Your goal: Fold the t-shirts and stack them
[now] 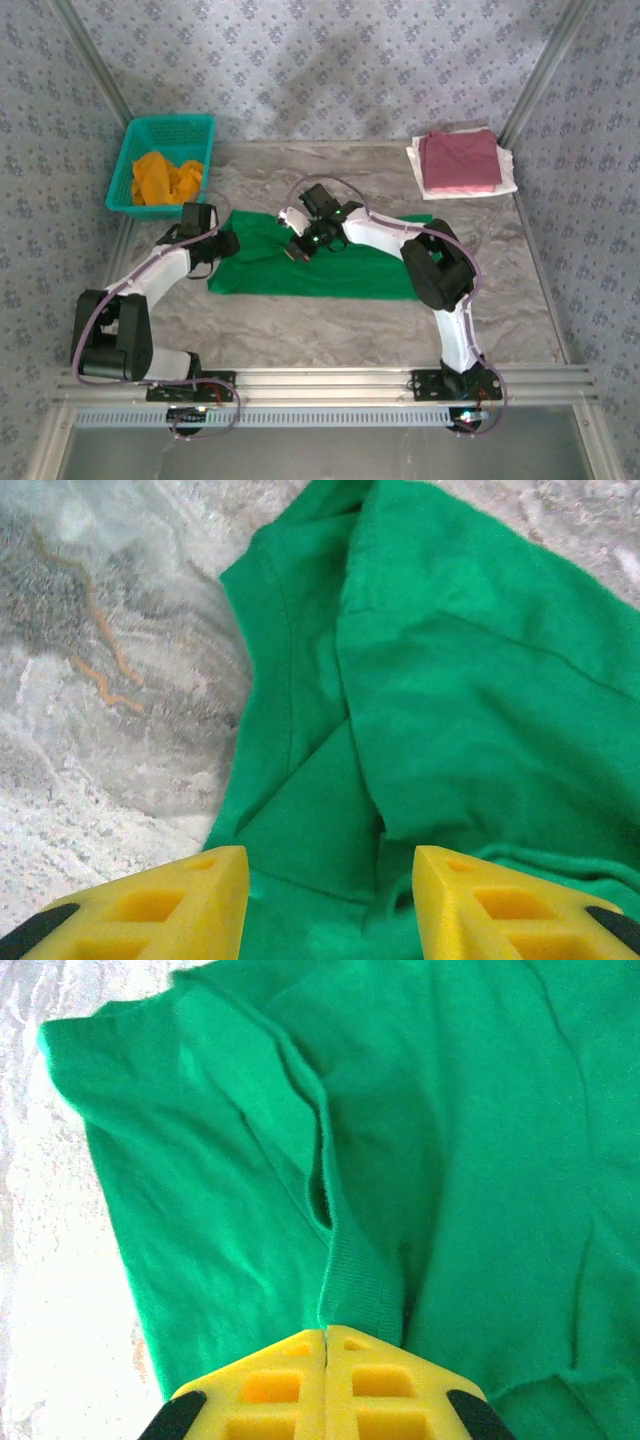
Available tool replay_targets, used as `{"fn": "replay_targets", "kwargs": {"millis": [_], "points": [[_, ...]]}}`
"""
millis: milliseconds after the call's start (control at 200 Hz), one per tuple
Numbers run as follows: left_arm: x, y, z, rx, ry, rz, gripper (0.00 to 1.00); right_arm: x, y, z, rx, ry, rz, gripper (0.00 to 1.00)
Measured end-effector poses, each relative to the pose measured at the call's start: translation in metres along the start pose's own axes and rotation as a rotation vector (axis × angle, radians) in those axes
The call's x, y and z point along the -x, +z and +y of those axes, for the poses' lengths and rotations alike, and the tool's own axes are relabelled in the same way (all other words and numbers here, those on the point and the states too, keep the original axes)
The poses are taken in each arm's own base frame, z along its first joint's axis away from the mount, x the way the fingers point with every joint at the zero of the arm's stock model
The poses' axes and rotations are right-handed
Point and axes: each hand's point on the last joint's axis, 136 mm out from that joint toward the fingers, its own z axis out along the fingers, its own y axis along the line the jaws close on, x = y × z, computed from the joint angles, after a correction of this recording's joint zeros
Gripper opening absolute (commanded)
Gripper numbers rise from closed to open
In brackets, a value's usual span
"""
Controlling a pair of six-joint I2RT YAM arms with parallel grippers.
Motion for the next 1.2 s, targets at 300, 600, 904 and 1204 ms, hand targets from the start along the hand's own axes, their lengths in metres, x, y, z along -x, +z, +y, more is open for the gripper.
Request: {"fn": "replay_targets", "kwargs": {"millis": [300, 600, 904, 1204], "points": [[-0.005, 0.0, 0.001, 0.001, 0.004, 0.023, 0.5, -0.025, 0.006, 0.001, 0.03, 0.011, 0.046, 0.25], [-0.019, 0.01, -0.008, -0.029, 0.021, 0.111, 0.55, -0.024, -0.031, 0.013, 0.083, 0.061, -0.031, 0.4], [-0.009, 0.028, -0.02, -0.053, 0.022, 0.16, 0.54, -0.039, -0.151, -0.12, -0.233, 0.616, -0.306, 0.46], [0.008, 0.046, -0.026, -0.049, 0.017, 0.171, 0.54, -0.195, -0.24, -0.215, -0.617, 1.214, -0.284, 0.46]]}}
